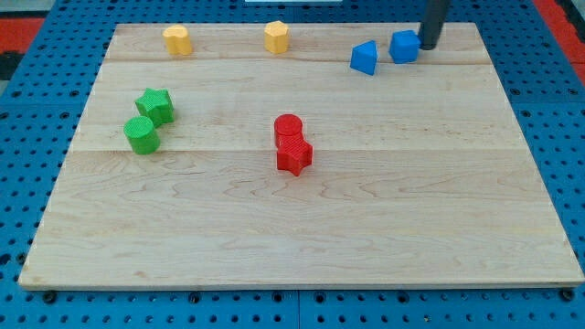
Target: Move the triangle below the hexagon
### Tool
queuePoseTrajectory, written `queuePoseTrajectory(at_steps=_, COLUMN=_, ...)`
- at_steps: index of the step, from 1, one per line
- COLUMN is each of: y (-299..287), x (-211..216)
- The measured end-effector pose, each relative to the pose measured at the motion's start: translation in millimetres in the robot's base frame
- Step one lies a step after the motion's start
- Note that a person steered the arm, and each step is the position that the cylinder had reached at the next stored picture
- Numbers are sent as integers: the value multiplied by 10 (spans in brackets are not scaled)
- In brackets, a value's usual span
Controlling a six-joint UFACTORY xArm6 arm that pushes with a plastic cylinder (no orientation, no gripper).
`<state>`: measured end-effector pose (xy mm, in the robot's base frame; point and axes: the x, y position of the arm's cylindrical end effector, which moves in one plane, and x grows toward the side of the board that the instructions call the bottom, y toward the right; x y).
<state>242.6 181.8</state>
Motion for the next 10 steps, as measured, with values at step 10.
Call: queuePoseTrajectory(at_steps=10, y=-1331, x=-4)
